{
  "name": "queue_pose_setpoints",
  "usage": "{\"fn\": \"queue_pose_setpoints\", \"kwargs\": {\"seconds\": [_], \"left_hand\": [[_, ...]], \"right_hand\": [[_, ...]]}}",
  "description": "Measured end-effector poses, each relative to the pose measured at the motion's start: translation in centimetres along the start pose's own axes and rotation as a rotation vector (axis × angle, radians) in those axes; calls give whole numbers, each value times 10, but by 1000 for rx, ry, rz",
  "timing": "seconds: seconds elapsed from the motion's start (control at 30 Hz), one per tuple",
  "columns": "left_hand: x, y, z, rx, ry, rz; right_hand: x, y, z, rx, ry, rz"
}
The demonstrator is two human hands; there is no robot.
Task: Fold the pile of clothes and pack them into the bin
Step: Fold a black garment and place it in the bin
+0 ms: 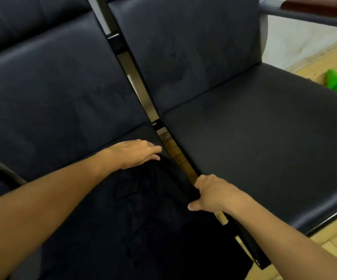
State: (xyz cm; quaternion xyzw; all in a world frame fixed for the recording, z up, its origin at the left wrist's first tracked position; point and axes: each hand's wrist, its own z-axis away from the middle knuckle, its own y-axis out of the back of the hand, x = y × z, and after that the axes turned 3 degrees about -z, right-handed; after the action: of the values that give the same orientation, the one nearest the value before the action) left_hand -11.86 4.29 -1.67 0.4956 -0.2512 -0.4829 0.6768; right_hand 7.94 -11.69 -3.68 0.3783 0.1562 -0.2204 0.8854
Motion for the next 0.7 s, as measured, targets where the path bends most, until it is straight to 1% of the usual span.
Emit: {"fn": "queue_pose_setpoints", "kwargs": {"seconds": [0.03,0.1,0.17,0.27,0.33,0.4,0.47,0.53,0.63,0.7], "left_hand": [[-2,2,19,57,28,-7],[-5,15,56,99,86,-12],[-7,36,104,57,156,-8],[-4,71,179,-33,290,-1],[3,91,238,-32,380,54],[10,104,285,9,415,97],[26,117,345,103,473,142],[48,128,394,239,534,225],[86,135,443,421,620,352],[107,134,467,510,680,420]], "right_hand": [[-2,2,1,0,46,4],[-2,10,5,22,188,-85],[-9,20,13,83,336,-199],[-29,31,26,258,511,-311],[-54,36,46,379,630,-346],[-73,44,72,407,712,-350],[-104,51,106,329,765,-213],[-136,57,144,226,768,-37],[-174,61,191,264,812,232],[-189,66,219,312,838,348]]}}
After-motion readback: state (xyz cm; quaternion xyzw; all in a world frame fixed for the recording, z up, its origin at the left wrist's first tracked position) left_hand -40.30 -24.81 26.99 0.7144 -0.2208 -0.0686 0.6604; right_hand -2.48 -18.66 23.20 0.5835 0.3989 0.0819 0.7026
